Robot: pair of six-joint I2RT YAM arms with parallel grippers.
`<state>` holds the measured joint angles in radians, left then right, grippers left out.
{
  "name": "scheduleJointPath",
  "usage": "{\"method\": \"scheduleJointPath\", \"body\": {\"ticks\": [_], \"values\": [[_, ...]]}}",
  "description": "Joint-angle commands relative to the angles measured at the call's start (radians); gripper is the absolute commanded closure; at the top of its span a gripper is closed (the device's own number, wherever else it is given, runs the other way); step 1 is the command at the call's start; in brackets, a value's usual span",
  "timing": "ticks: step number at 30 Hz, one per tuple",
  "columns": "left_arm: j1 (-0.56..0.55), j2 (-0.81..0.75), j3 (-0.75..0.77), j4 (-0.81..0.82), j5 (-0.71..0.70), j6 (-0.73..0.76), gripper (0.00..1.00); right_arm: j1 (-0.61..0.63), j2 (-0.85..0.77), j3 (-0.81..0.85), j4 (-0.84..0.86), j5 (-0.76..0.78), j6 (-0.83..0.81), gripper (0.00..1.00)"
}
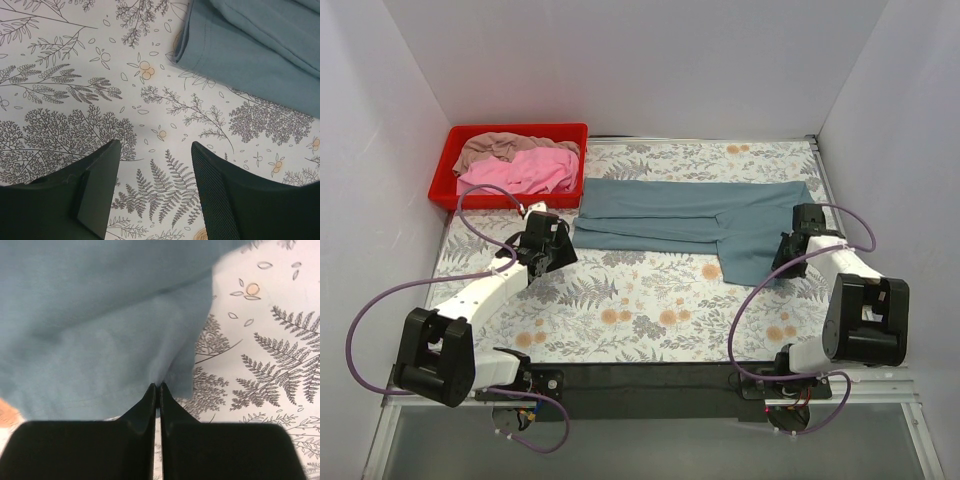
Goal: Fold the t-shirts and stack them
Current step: Fold the tshirt
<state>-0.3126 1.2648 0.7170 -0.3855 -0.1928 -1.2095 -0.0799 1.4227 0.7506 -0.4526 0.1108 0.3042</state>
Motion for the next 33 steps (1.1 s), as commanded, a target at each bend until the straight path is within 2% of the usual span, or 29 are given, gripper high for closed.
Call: {"method": "scheduleJointPath", "body": {"ticks": [1,5,12,18,24,26,29,30,33], "values": [[0.001,-0.015,0.009,0.036,-0.034,0.013,0.43,0.014,0.016,0.192,-0.027,-0.072,0.000,0.99],[0.003,-0.016,0.007,0.036,-0.042,0.018,0.43,0.014,0.087,0.399,-0.032,-0.141,0.007,0.99],[0.001,-0.001,0.001,0.036,-0.053,0.016,0.44,0.014,0.335,0.711,0.037,-0.203,0.024,0.99],[0.003,0.013,0.002,0.034,-0.050,0.018,0.44,0.014,0.513,0.855,0.086,-0.213,0.035,0.99],[0.003,0.025,0.002,0.036,-0.051,0.018,0.44,0.012,0.599,0.908,0.117,-0.183,0.067,0.97],[0.001,0.027,0.002,0.036,-0.045,0.016,0.44,0.012,0.616,0.941,0.126,-0.187,0.076,0.93],[0.003,0.030,0.002,0.036,-0.042,0.016,0.44,0.012,0.643,0.995,0.124,-0.209,0.087,0.80],[0.003,0.030,0.002,0.036,-0.040,0.018,0.44,0.011,0.641,1.007,0.124,-0.214,0.081,0.70],[0.001,0.033,0.004,0.036,-0.033,0.016,0.44,-0.001,0.593,0.989,0.114,-0.218,0.072,0.52]]}}
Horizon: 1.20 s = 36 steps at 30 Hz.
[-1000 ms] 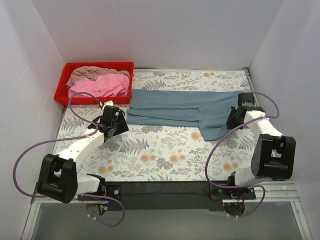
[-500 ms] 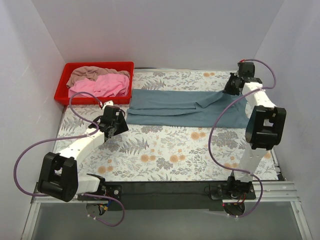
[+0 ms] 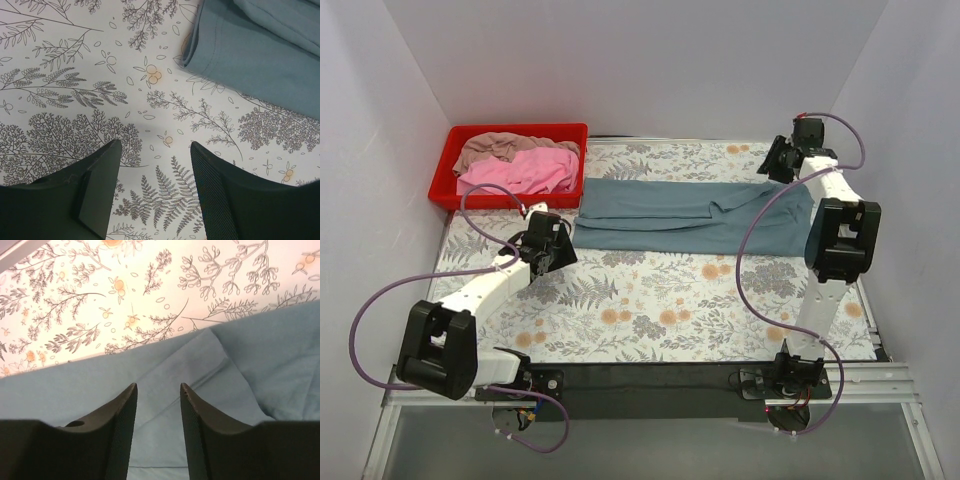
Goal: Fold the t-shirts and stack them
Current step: Fold the tshirt
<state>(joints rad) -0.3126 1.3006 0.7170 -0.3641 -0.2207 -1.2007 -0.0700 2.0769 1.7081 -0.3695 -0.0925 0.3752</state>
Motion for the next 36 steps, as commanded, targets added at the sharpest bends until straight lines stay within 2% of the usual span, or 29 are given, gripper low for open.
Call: {"method": "scheduleJointPath", "body": {"ticks": [1,6,12,16,19,26,31,36], "values": [[0.003,0.002,0.006,0.014,0.001,0.006,0.44,-0.017,-0.086,0.009,0.030,-0.016,-0.002,0.50],[0.003,0.035,0.059,0.011,0.096,-0.034,0.44,-0.088,-0.291,-0.298,0.047,-0.038,-0.008,0.46],[0.003,0.144,0.198,-0.012,0.095,-0.089,0.43,-0.154,-0.455,-0.583,0.109,-0.125,-0.033,0.47],[0.003,0.253,0.285,-0.012,0.124,-0.109,0.44,-0.188,-0.469,-0.666,0.153,-0.168,-0.039,0.48],[0.001,0.304,0.340,-0.012,0.144,-0.114,0.51,-0.218,-0.459,-0.705,0.185,-0.188,-0.022,0.49],[0.001,0.449,0.420,-0.036,0.150,-0.112,0.55,-0.258,-0.385,-0.775,0.251,-0.184,0.005,0.49],[0.003,0.508,0.411,-0.105,0.129,-0.140,0.55,-0.275,-0.370,-0.846,0.259,-0.125,0.005,0.48],[0.003,0.487,0.314,-0.213,0.106,-0.169,0.58,-0.294,-0.406,-0.955,0.235,-0.087,0.022,0.44]]}}
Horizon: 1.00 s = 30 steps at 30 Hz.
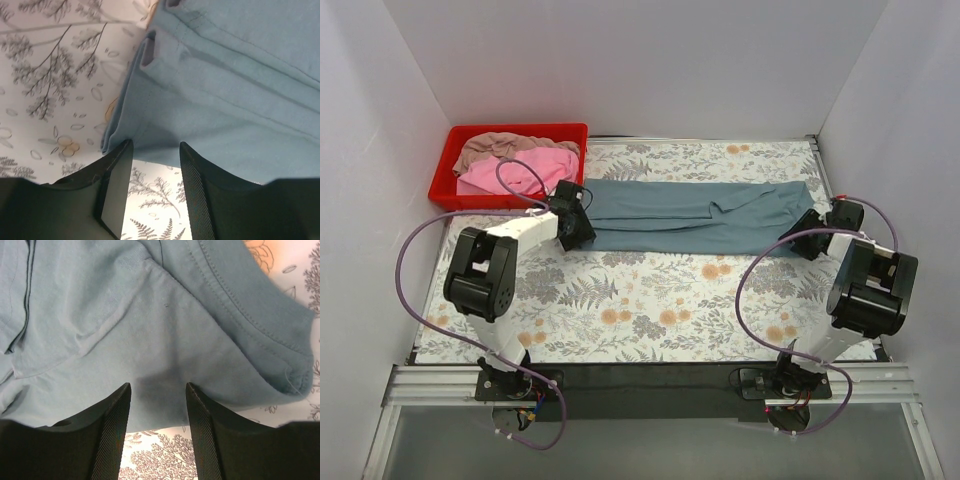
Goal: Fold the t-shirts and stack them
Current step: Fold the tshirt
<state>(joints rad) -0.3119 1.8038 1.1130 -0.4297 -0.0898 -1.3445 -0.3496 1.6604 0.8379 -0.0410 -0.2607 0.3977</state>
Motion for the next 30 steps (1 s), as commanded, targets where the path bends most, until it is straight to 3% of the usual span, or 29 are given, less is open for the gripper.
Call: {"method": "scheduleJointPath", "body": {"ticks": [1,11,20,24,30], "values": [[0.004,-0.050,-0.106,-0.158,-0.024,-0.039,0.59,-0.022,0.000,-0.120,-0.114,0.077,0.001,0.44],[0.025,-0.410,-0.453,-0.241,-0.014,-0.114,0.59,-0.029,-0.313,-0.348,-0.250,0.078,0.018,0.43],[0.028,-0.655,-0.414,-0.268,-0.071,-0.139,0.52,-0.025,-0.622,-0.330,-0.217,-0.047,0.049,0.43],[0.028,-0.689,-0.397,-0.207,-0.056,-0.105,0.48,0.009,-0.608,-0.264,-0.131,-0.123,0.053,0.44],[0.028,-0.653,-0.374,-0.141,-0.073,-0.029,0.45,0.108,-0.464,-0.172,-0.002,-0.183,0.087,0.45]]}}
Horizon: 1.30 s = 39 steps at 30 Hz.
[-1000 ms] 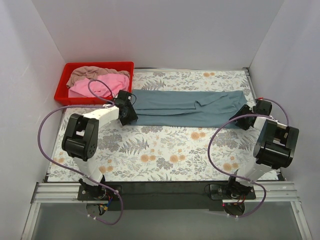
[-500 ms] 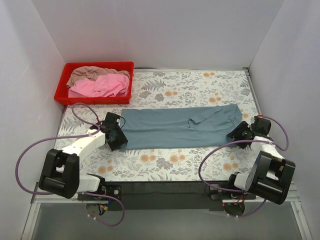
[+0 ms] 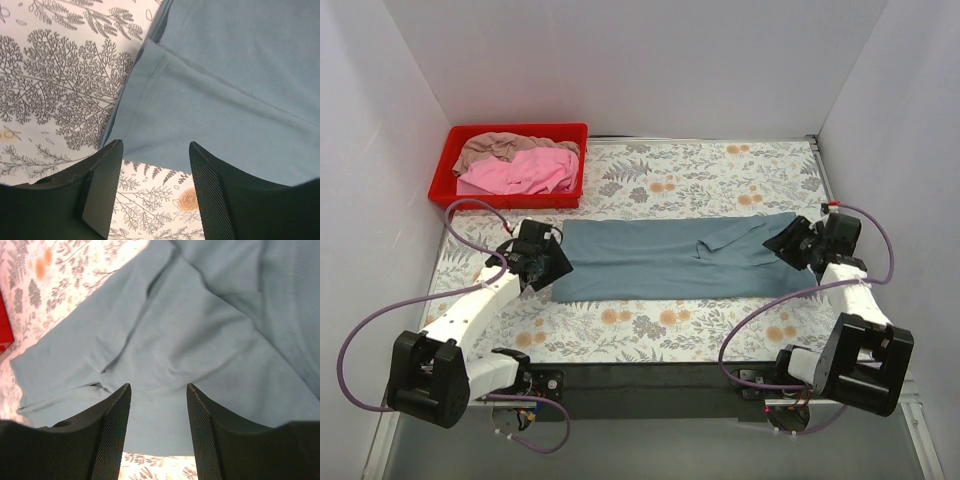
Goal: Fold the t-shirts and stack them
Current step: Fold the tshirt
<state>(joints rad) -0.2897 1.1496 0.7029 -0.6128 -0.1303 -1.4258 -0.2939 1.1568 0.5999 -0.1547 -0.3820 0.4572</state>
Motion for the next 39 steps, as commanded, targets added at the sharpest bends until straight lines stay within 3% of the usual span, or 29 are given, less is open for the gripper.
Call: {"method": "scheduleJointPath", "body": {"ticks": [1,6,15,23,32,39], "values": [[0.006,0.001,0.035,0.062,-0.049,0.067,0.45,0.071,0.082,0.099,0.122,-0.064,0.037,0.45],[0.006,-0.013,0.003,0.145,-0.075,0.165,0.45,0.238,0.210,0.172,0.204,-0.021,0.093,0.46],[0.004,0.015,-0.052,0.242,-0.034,0.197,0.44,0.398,0.342,0.143,0.262,0.144,0.288,0.46],[0.006,0.032,-0.049,0.260,0.001,0.206,0.44,0.460,0.348,0.077,0.285,0.238,0.394,0.44],[0.006,0.038,-0.046,0.260,0.011,0.208,0.45,0.481,0.411,0.058,0.406,0.221,0.466,0.43],[0.006,0.042,-0.045,0.262,0.014,0.209,0.45,0.486,0.443,0.104,0.435,0.213,0.475,0.54]]}}
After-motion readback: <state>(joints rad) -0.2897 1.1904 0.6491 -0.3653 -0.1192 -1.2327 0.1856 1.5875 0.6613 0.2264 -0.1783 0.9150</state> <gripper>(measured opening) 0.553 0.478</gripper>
